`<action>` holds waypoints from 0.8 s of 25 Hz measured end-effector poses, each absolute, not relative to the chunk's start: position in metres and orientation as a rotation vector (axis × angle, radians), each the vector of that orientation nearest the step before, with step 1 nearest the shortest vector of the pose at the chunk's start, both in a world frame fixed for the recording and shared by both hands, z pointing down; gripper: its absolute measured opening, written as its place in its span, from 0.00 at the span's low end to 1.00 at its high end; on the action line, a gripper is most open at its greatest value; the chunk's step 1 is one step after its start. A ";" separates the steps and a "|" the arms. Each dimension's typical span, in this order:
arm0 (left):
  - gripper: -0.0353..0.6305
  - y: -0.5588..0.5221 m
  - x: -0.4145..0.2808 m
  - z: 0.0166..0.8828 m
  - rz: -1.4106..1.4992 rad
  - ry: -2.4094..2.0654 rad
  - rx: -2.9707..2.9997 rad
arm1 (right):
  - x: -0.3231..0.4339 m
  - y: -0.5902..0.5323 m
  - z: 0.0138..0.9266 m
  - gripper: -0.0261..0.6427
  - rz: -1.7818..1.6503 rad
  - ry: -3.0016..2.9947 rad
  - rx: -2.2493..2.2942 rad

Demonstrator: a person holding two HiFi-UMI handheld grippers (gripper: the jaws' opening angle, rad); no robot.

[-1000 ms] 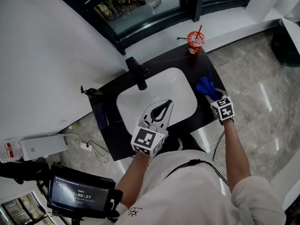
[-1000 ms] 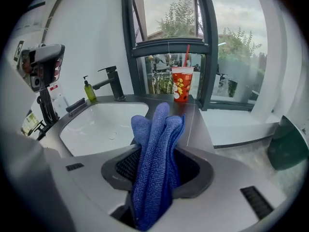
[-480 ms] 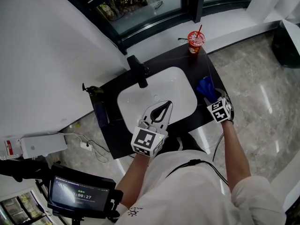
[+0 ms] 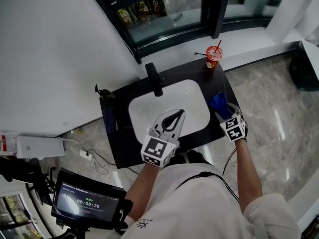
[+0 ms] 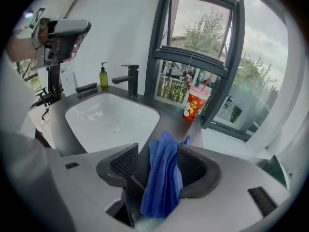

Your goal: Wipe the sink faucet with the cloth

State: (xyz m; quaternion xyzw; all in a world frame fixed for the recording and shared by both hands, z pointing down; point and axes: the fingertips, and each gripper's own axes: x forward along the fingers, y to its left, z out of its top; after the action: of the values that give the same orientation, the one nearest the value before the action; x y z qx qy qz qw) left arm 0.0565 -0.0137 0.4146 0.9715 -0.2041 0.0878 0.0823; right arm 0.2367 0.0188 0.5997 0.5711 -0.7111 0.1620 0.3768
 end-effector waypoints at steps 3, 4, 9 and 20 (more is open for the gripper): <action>0.04 -0.012 0.044 0.403 0.235 -0.683 2.909 | 0.214 0.013 0.564 0.39 0.417 -1.945 1.505; 0.04 -0.014 0.038 0.399 0.226 -0.719 2.910 | 0.202 0.008 0.548 0.39 0.441 -2.021 1.529; 0.04 -0.026 0.000 0.373 0.175 -0.928 2.905 | 0.132 -0.006 0.444 0.26 0.451 -2.477 1.558; 0.04 -0.007 -0.031 0.356 0.148 -1.191 2.837 | 0.077 0.001 0.390 0.05 0.292 -2.688 1.311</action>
State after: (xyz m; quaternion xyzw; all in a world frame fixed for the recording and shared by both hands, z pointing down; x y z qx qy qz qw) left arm -0.0313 -0.0072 0.3564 0.9205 -0.3865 0.0480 0.0306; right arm 0.0771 0.0013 0.3902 0.4353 -0.8924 0.0969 0.0681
